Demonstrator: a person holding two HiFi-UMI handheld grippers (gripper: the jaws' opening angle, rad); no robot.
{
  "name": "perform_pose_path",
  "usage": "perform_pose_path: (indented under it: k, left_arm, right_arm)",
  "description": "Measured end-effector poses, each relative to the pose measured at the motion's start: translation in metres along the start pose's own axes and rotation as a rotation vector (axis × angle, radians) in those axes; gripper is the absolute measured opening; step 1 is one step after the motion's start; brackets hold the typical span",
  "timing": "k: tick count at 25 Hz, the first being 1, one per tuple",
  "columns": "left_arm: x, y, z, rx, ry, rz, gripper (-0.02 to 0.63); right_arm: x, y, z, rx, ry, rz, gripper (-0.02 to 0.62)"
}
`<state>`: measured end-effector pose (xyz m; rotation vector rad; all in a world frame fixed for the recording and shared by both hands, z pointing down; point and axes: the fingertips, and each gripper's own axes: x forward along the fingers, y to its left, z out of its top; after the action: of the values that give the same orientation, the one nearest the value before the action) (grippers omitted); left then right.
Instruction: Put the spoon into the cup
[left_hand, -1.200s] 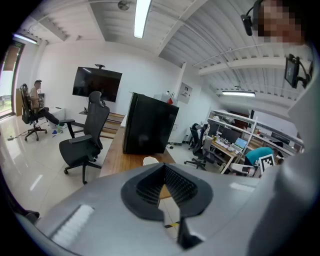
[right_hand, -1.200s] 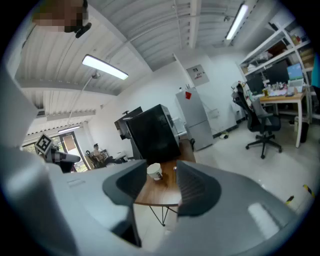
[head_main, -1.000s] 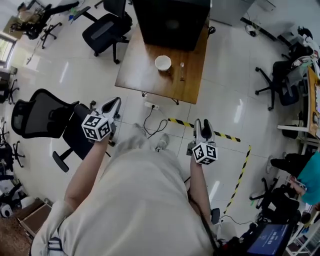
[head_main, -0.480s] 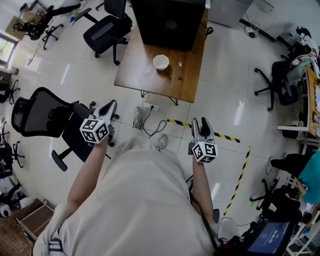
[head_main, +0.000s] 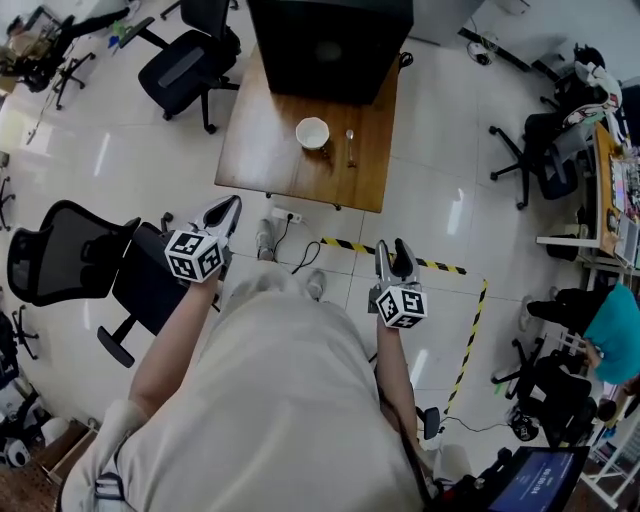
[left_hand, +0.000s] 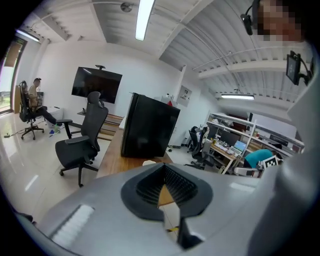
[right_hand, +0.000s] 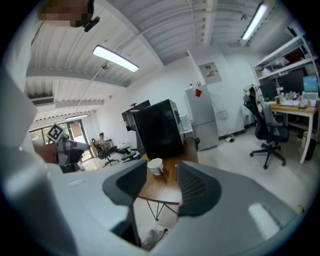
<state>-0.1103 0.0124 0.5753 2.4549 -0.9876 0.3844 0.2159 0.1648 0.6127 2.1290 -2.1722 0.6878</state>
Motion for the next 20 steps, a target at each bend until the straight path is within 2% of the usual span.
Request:
perform_pose_path:
  k: [8, 20]
  left_arm:
    - [0.052, 0.038, 0.029, 0.064, 0.057, -0.123, 0.005]
    - [0.101, 0.082, 0.046, 0.095, 0.134, -0.281, 0.003]
  right_arm:
    - [0.049, 0.012, 0.031, -0.007, -0.007, -0.103, 0.186]
    - [0.109, 0.046, 0.043, 0.011, -0.013, -0.217, 0.186]
